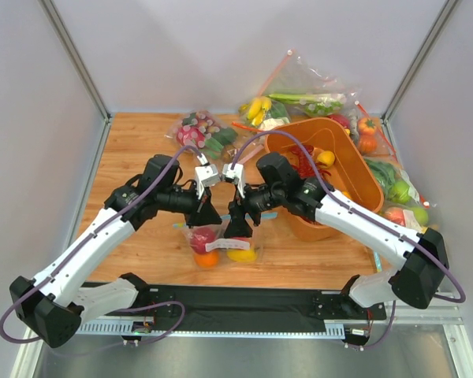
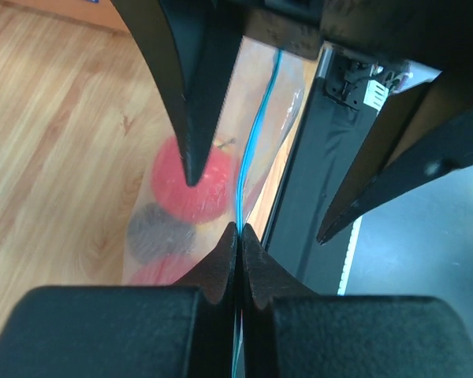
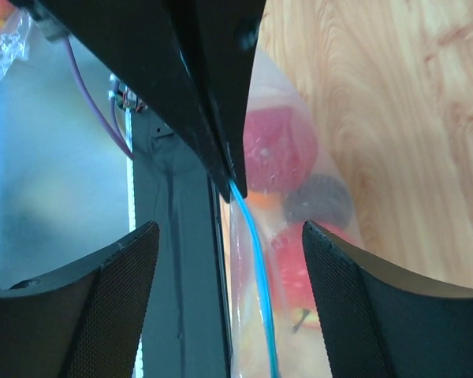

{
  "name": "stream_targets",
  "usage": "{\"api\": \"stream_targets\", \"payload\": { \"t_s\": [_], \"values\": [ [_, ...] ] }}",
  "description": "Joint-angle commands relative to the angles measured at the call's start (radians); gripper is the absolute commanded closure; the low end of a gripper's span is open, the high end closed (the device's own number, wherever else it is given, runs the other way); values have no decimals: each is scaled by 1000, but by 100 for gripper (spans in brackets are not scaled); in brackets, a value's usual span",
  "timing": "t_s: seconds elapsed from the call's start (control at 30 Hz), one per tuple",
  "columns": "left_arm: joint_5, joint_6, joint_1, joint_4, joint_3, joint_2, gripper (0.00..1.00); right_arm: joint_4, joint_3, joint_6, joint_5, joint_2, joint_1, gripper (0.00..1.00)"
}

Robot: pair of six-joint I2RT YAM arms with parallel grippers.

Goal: Open the zip-top bag and remove the fake food

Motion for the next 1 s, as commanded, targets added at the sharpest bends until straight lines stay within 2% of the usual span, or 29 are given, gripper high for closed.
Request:
{"api": "stream_targets", "payload": {
  "t_s": [0.0, 0.07, 0.1, 0.17, 0.2, 0.27, 0.43, 0.57, 0.7, 0.8, 0.97],
  "values": [
    [4, 22, -7, 34, 42, 2, 100, 34, -25, 6, -3, -3, 12, 27],
    [-2, 13, -7, 60, 30, -11, 100, 28, -26, 6, -9, 5, 17, 41],
    [-13, -1, -7, 69, 25, -15, 97, 27, -25, 5, -9, 6, 17, 59],
    [-39, -24, -9, 98, 10, -27, 79, 24, -17, 2, -11, 5, 17, 76],
    [-80, -53, -7, 110, 0, -47, 59, 22, -16, 0, -12, 3, 17, 90],
    [-187, -103, -7, 175, -44, -116, 53, 24, -16, 2, -25, 2, 13, 100],
    [-405, -266, -7, 436, -254, -340, 36, 72, -55, 32, -58, -12, 4, 100],
    [-569, -338, -7, 498, -360, -493, 34, 140, -103, 92, -92, -53, -34, 100],
    [-601, -404, -7, 570, -467, -612, 29, 215, -140, 138, -135, -82, -75, 100],
    [-628, -409, -7, 552, -503, -649, 27, 253, -158, 169, -169, -95, -97, 100],
    [-555, -427, -7, 627, -532, -647, 27, 269, -169, 184, -187, -106, -106, 100]
  ]
}}
